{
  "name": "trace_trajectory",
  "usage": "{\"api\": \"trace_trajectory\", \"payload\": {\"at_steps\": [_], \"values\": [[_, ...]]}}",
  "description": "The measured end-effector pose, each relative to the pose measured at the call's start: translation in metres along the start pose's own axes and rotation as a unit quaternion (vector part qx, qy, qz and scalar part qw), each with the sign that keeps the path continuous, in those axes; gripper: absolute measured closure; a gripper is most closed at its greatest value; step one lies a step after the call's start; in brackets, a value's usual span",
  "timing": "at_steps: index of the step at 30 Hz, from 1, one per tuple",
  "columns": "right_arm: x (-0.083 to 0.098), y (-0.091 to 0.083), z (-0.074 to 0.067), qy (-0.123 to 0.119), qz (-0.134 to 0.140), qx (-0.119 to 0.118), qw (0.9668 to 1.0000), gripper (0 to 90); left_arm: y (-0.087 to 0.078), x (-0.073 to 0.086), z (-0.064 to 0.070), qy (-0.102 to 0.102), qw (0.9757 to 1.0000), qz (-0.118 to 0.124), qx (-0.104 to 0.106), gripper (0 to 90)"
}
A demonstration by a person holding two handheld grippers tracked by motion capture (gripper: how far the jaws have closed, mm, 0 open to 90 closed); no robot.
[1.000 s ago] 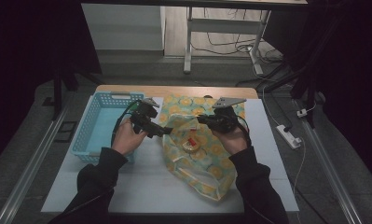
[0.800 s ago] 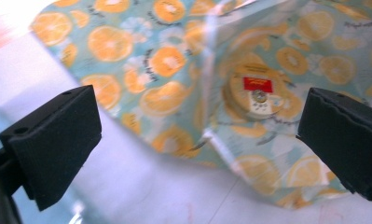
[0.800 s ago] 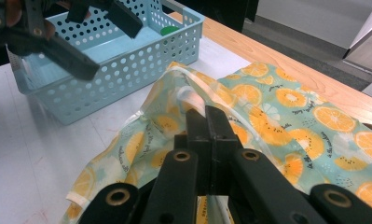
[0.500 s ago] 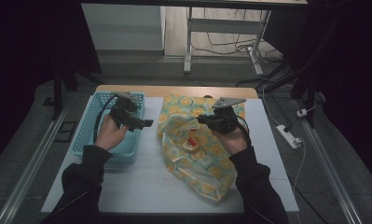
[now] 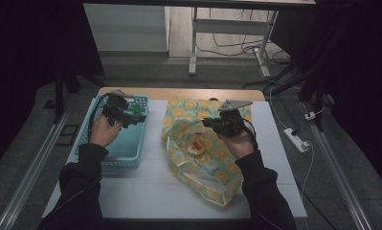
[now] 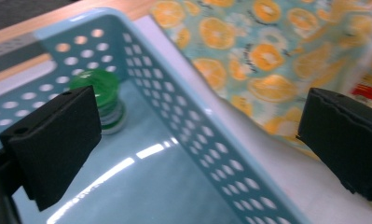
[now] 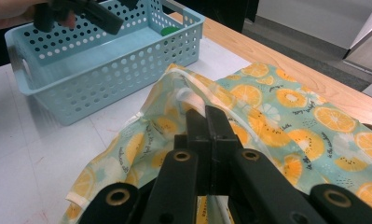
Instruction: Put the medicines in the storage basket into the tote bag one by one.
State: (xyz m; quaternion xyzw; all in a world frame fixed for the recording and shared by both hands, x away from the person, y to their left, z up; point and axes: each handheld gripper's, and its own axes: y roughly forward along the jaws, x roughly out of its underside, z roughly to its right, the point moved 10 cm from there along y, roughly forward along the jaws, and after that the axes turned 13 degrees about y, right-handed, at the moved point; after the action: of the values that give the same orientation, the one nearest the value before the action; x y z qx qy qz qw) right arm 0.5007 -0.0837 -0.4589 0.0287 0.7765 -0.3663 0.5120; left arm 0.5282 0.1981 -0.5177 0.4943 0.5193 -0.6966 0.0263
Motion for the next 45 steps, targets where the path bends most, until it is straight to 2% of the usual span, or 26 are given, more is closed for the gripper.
{"api": "trace_trajectory", "payload": {"at_steps": [5, 14, 18, 27, 32, 36, 41, 43, 45], "values": [[0.000, 0.000, 0.000, 0.000, 0.000, 0.000, 1.0000, 90.0, 0.005, 0.001, -0.017, -0.008, 0.9998, -0.004, -0.020, 0.0], [0.000, 0.000, 0.001, 0.002, 0.000, -0.001, 1.0000, 90.0, 0.023, 0.005, -0.040, -0.039, 0.9985, -0.015, -0.034, 0.0], [0.000, 0.000, 0.001, 0.003, 0.000, -0.001, 1.0000, 90.0, 0.033, 0.007, -0.044, -0.051, 0.9978, -0.029, -0.032, 0.0], [0.000, 0.000, 0.001, 0.003, 0.000, -0.002, 1.0000, 90.0, 0.054, 0.014, -0.052, -0.046, 0.9954, -0.073, -0.042, 0.0], [0.000, 0.000, 0.001, 0.003, -0.001, -0.002, 1.0000, 90.0, 0.059, 0.017, -0.057, -0.051, 0.9945, -0.081, -0.041, 0.5], [0.000, 0.000, 0.001, 0.003, 0.000, -0.003, 1.0000, 90.0, 0.063, 0.019, -0.060, -0.041, 0.9924, -0.098, -0.063, 5.6], [0.000, -0.001, 0.001, 0.002, 0.001, -0.003, 1.0000, 90.0, 0.064, 0.017, -0.062, -0.033, 0.9917, -0.097, -0.078, 22.2], [-0.001, -0.002, 0.001, 0.001, 0.001, -0.003, 1.0000, 90.0, 0.066, 0.017, -0.061, -0.037, 0.9921, -0.097, -0.070, 29.0], [-0.001, -0.003, 0.001, 0.002, 0.003, -0.003, 1.0000, 90.0, 0.067, 0.018, -0.062, -0.039, 0.9915, -0.102, -0.070, 31.9]]}}
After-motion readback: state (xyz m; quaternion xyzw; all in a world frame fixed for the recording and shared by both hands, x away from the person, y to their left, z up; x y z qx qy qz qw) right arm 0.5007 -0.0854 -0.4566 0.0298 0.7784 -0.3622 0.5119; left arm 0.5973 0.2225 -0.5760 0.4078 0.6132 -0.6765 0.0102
